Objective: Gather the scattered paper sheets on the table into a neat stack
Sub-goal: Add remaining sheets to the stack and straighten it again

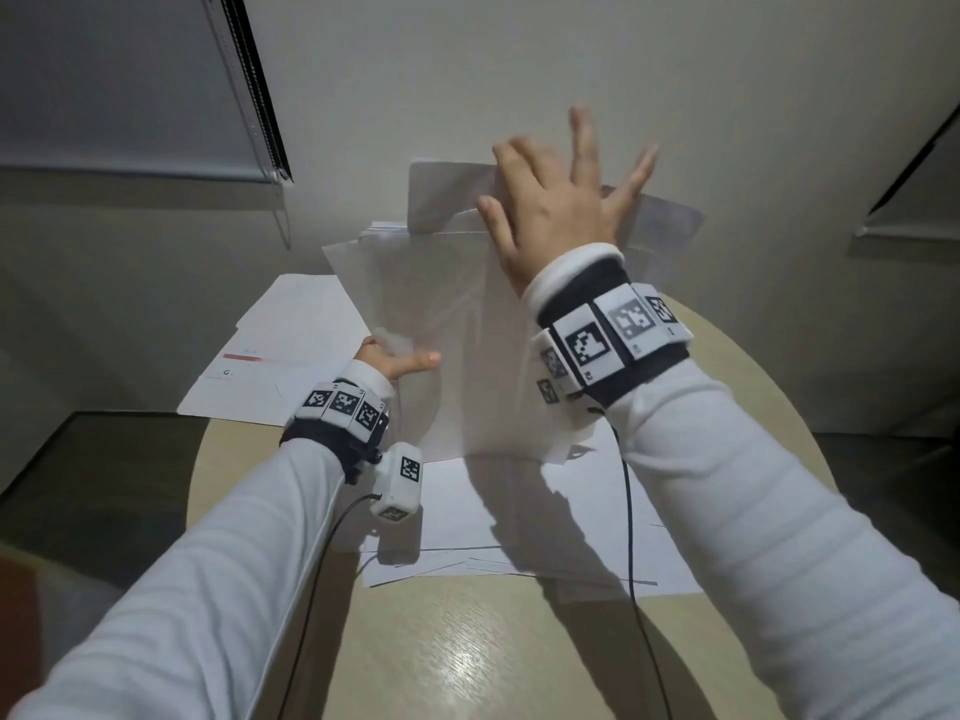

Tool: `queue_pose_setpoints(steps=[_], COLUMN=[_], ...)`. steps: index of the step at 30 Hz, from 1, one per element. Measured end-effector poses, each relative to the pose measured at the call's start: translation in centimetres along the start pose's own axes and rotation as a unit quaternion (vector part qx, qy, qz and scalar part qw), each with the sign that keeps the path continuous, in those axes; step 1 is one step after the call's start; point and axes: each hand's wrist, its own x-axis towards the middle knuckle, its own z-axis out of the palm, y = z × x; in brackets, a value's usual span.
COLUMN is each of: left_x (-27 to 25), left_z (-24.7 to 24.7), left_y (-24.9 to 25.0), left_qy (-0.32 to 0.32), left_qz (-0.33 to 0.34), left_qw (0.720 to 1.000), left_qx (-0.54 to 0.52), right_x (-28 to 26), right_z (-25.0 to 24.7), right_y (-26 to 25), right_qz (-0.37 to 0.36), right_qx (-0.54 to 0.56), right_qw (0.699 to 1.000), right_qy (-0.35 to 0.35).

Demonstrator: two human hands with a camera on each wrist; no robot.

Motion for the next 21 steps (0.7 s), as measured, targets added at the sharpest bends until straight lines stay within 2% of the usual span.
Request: queue_pose_setpoints(steps=[3, 6, 10, 13, 15, 19, 21], left_x=[1.0, 1.9, 0.7, 1.3, 2.3, 1.3, 1.3], left_z=[0.0, 0.4, 0.7, 0.5, 0.2, 0.2, 0.2], left_y=[-0.9, -1.9, -0.3, -1.4, -2.8, -2.1, -2.1], left_qy=[-0.016, -0.011, 0.01, 0.031, 0.035, -0.025, -0.033], left_qz=[0.007, 0.03, -0.025, -0.001, 0.008, 0.023, 0.039], left_qw=[0.999, 0.999, 0.999, 0.999, 0.996, 0.996, 0.994], left_qx=[0.036, -0.011, -0.03, -0.043, -0.077, -0.082, -0.099], right_x=[0.5, 0.5, 0.0, -0.2, -0.5, -1.2, -1.8], right_z=[0.7, 1.1, 1.8, 2.3, 2.8, 3.8, 4.6], right_y=[-1.2, -2.7, -4.1, -3.0, -1.5, 1.4, 2.9], right_qz=[-0.021, -0.063, -0.109, -0.07, -0.03, 0.027, 0.078], right_qx=[0.01, 0.018, 0.04, 0.045, 0.018, 0.027, 0.061], right_qw=[1.0, 0.997, 0.99, 0.996, 0.998, 0.998, 0.995], right_qy=[0.007, -0.027, -0.079, -0.042, -0.043, -0.055, -0.011])
